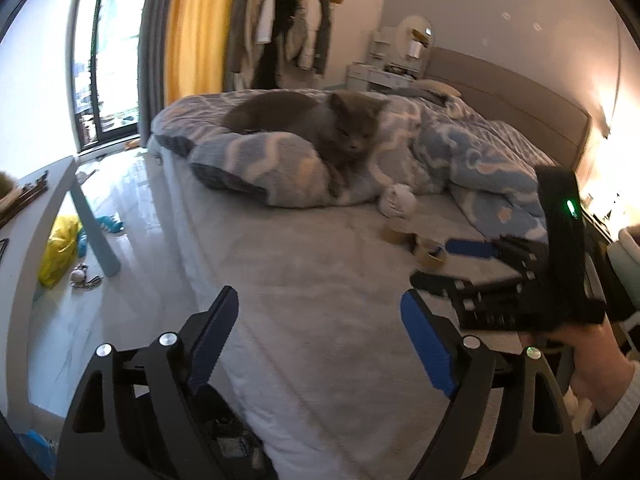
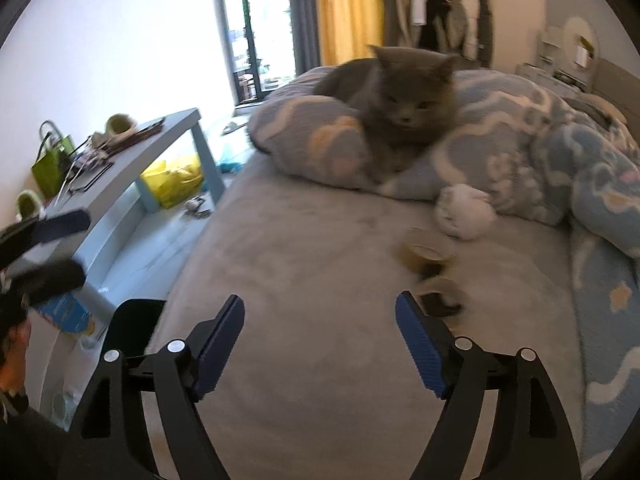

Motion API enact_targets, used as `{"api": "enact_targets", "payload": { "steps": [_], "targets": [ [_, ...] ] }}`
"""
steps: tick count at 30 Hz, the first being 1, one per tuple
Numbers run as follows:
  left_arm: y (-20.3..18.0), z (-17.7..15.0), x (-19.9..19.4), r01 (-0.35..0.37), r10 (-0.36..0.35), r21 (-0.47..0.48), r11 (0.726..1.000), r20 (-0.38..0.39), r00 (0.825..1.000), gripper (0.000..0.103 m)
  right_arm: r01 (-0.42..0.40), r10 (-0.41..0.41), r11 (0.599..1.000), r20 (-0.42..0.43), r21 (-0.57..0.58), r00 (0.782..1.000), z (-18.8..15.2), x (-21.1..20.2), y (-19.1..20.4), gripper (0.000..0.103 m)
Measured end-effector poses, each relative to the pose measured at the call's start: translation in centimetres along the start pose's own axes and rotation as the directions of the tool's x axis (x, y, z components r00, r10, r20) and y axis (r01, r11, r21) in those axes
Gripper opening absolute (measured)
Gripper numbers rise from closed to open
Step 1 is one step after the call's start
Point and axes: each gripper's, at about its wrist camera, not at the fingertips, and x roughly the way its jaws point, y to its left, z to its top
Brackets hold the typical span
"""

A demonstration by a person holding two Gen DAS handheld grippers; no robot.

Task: Collect trash
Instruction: 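Move both tools back over the bed toward the sock and cardboard rolls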

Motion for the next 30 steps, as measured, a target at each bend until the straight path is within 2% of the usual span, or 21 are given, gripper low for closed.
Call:
{"api": "enact_targets", "payload": {
  "steps": [6, 14, 21, 25, 30],
  "targets": [
    [-2.5, -0.5, 2.0, 0.051, -0.049, 0.036, 0.998, -0.05, 0.998, 0.089, 0.035, -0.035, 0.998, 0.008, 0.057, 0.999, 0.1, -0.5, -3.4, 0.085],
    [-4.7, -0.8, 4.8, 0.126, -0.121, 0.043, 0.991, -0.099, 0.988, 0.089, 0.059, -0.059, 0.993, -0.006, 0.1, 0.998, 0.4, 0.2, -6.5, 0.085],
    [-6.7, -0.5, 7.6, 0.202, -0.19, 0.072, 0.977, -0.145, 0.971, 0.09, 0.058, -0.055, 0.993, -0.033, 0.105, 0.998, 1.1, 1.7, -8.2, 0.085],
    [-8.2, -0.4, 9.1, 0.243, -0.219, 0.139, 0.96, -0.168, 0.961, 0.09, 0.061, -0.056, 0.992, -0.049, 0.109, 0.997, 1.8, 3.0, -9.3, 0.085],
    [-9.5, 0.4, 10.5, 0.316, -0.288, 0.155, 0.936, -0.18, 0.941, 0.089, 0.048, -0.038, 0.99, -0.071, 0.133, 0.997, 2.5, 4.8, -11.0, 0.085]
  ]
}}
